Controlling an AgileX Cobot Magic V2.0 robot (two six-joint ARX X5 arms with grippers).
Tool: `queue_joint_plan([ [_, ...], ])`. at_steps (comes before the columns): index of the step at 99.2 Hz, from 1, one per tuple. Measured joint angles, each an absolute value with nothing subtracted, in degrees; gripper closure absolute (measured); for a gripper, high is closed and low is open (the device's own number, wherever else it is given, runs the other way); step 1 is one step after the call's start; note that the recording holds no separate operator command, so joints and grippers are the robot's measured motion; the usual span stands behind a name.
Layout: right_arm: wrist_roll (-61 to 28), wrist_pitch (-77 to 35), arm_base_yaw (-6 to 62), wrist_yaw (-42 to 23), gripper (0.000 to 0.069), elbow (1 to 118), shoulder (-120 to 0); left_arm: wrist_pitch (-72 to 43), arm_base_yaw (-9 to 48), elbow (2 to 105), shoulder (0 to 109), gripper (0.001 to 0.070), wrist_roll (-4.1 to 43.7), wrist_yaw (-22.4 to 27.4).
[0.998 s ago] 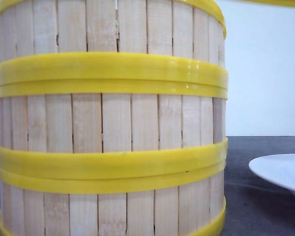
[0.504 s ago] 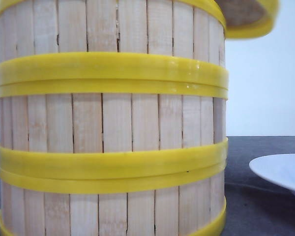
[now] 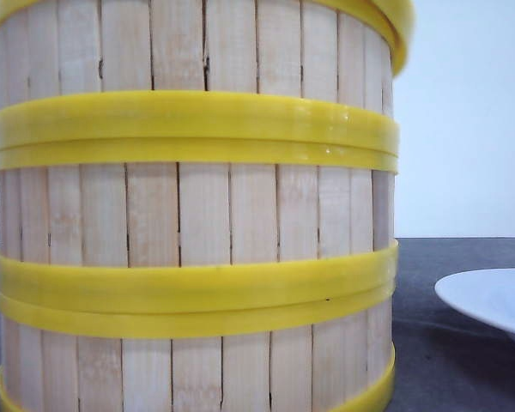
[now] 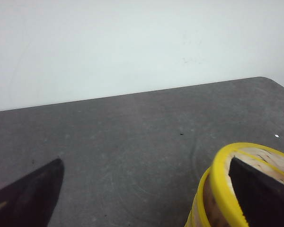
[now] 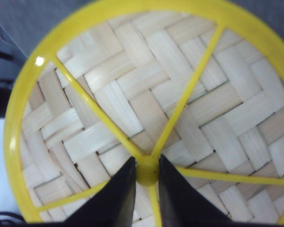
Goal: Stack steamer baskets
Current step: 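Place the lid on top of the stack and open the right gripper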
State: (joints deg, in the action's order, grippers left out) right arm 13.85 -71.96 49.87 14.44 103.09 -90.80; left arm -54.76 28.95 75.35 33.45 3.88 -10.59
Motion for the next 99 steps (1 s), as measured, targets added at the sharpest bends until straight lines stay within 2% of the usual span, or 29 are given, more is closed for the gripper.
queue_joint_plan([
  [99, 13.74, -70.67, 52.64, 14.17, 0.0641, 103.09, -93.69, -54.85, 28.95, 75.35, 33.45, 0.0017, 3.88, -10.59],
])
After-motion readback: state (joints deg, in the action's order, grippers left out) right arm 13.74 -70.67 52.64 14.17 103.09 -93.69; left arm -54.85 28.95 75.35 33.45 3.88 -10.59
